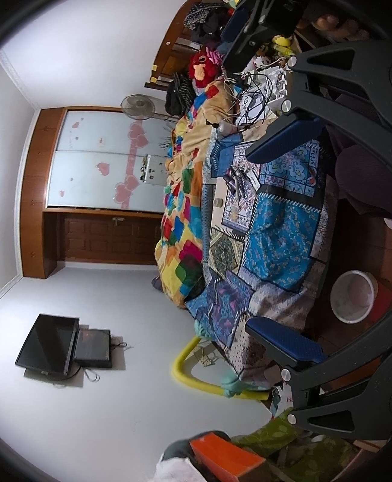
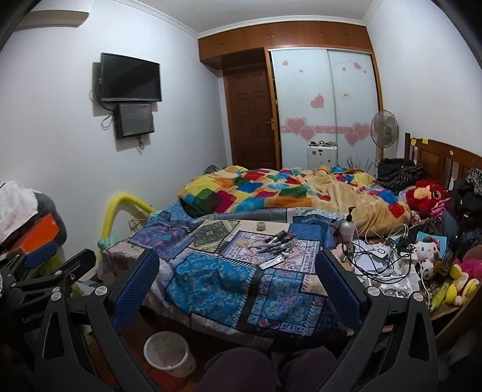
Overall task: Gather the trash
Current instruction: 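Move both tools down toward the items on the patterned mat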
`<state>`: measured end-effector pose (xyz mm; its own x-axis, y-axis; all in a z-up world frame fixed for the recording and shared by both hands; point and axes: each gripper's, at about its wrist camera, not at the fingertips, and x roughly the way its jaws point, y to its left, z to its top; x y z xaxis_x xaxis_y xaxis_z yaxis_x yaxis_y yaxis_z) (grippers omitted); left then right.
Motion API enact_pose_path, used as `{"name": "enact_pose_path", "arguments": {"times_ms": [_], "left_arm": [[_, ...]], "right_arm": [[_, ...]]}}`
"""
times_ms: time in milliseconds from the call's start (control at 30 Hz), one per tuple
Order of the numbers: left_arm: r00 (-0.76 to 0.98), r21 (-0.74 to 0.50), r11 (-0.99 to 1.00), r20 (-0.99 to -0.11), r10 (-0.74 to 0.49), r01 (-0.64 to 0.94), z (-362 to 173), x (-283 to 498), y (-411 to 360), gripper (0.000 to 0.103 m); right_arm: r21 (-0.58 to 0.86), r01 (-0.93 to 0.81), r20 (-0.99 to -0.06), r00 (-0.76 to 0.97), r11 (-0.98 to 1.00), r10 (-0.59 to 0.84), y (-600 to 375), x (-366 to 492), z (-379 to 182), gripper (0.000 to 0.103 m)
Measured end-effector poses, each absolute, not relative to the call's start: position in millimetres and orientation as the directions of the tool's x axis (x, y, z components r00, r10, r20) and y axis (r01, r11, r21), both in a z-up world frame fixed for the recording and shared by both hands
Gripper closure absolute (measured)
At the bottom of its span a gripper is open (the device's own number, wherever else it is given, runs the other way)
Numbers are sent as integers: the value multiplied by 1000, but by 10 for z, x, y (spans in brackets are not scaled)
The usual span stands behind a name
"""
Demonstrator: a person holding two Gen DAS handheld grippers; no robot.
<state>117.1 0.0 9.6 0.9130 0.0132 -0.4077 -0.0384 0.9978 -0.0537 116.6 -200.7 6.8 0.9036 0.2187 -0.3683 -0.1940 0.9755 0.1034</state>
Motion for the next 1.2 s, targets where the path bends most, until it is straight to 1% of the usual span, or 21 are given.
{"name": "enact_pose_path", "arguments": {"times_ms": [200,267,333,467,600,800,933,1000,1033,1067,1133,1167,1200], "left_arm": [[886,-77,997,-464,-12,-27,0,1826,-94,0],[875,-82,996,-485,-19,-24,-43,2050,-134,2],[862,-79,997,-505,-33,-9,-109,2301,-188,4],[843,-61,998,-537,-45,15,-278,2750,-323,5],[793,-81,995,-601,-99,62,-540,3262,-470,5],[736,-50,993,-668,-111,104,-1006,3924,-723,5],[689,-65,988,-711,-142,137,-1319,4269,-846,7],[654,-76,984,-739,-164,161,-1512,4464,-913,15],[632,-87,982,-755,-176,170,-1588,4549,-935,17],[611,-99,980,-769,-187,175,-1666,4633,-954,23],[573,-124,975,-793,-208,182,-1843,4810,-977,30],[558,-134,973,-801,-218,188,-1913,4869,-985,36],[543,-142,971,-809,-226,193,-1988,4938,-997,41]], "right_arm": [[83,-133,-402,902,988,155,-2179,1656,15,0],[72,-117,-416,899,991,136,-2227,1811,-25,0],[64,-104,-433,893,993,121,-2274,1982,-72,0],[62,-83,-484,869,995,103,-2436,2384,-229,0],[91,-73,-547,830,993,111,-2580,2790,-442,0],[134,-71,-633,762,988,140,-2745,3369,-763,1],[148,-80,-675,721,986,159,-2819,3692,-1000,1],[158,-83,-694,699,984,170,-2840,3840,-1144,1],[168,-87,-709,682,982,181,-2846,3933,-1241,4],[178,-91,-717,670,980,192,-2864,4013,-1306,7],[204,-100,-744,630,974,221,-2871,4192,-1476,21],[213,-105,-755,613,971,232,-2864,4264,-1542,25],[224,-115,-769,590,968,248,-2845,4349,-1633,30]]}}
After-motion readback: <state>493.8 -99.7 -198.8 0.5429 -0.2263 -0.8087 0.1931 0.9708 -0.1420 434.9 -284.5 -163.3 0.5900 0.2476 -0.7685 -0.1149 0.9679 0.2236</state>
